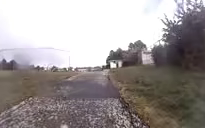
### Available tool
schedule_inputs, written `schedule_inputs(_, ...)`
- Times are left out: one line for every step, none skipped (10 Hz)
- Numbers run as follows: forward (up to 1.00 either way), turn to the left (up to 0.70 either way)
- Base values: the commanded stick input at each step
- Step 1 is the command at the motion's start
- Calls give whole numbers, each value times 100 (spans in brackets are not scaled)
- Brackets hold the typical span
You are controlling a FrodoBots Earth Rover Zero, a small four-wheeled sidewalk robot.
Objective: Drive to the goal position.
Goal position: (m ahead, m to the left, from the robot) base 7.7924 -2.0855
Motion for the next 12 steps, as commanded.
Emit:
schedule_inputs(100, 0)
schedule_inputs(100, 0)
schedule_inputs(100, 0)
schedule_inputs(100, 0)
schedule_inputs(100, 0)
schedule_inputs(100, 0)
schedule_inputs(100, 0)
schedule_inputs(100, 0)
schedule_inputs(100, 0)
schedule_inputs(100, 0)
schedule_inputs(100, 0)
schedule_inputs(100, 0)
